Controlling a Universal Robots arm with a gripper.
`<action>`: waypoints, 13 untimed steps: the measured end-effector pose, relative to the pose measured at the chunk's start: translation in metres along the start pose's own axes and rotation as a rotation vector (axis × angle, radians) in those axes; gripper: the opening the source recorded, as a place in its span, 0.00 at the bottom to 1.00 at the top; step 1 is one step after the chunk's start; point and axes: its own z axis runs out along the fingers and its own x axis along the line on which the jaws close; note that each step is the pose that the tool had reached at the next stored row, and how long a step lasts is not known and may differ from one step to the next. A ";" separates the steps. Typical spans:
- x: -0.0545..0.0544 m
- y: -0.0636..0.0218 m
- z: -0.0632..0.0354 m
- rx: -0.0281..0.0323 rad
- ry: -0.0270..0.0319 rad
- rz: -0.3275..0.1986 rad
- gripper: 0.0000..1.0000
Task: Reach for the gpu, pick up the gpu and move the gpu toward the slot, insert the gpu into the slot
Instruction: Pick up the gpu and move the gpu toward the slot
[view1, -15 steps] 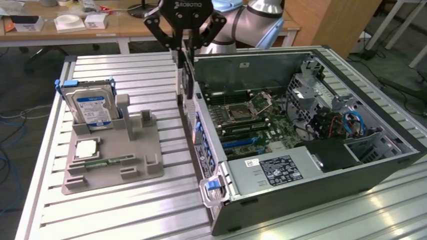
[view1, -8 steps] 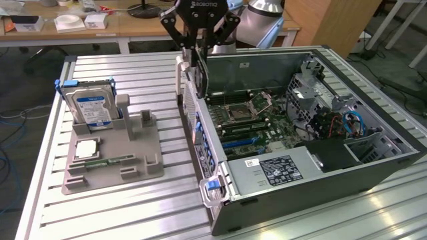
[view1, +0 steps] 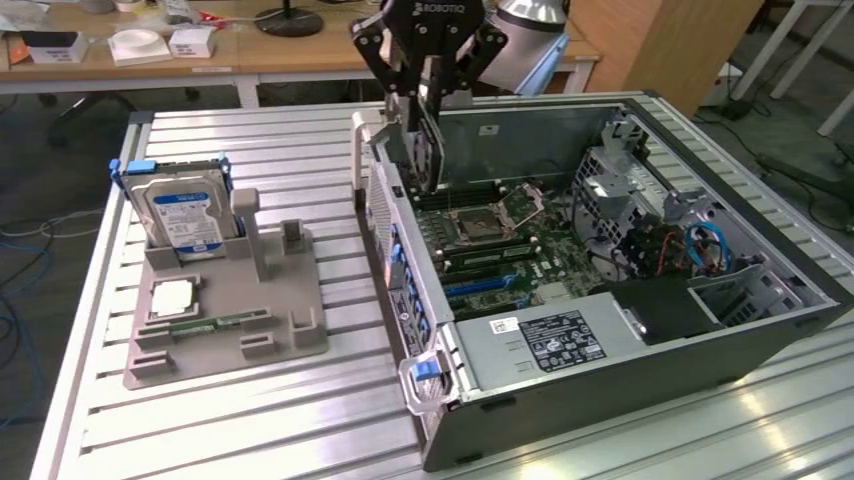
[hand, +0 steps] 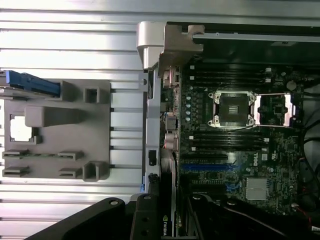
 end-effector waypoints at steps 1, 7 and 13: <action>-0.003 -0.0001 0.0000 -0.0001 0.0001 0.000 0.26; -0.016 -0.0005 -0.0001 -0.0011 0.0006 0.001 0.26; -0.027 -0.0005 -0.0010 -0.0080 0.0005 0.003 0.26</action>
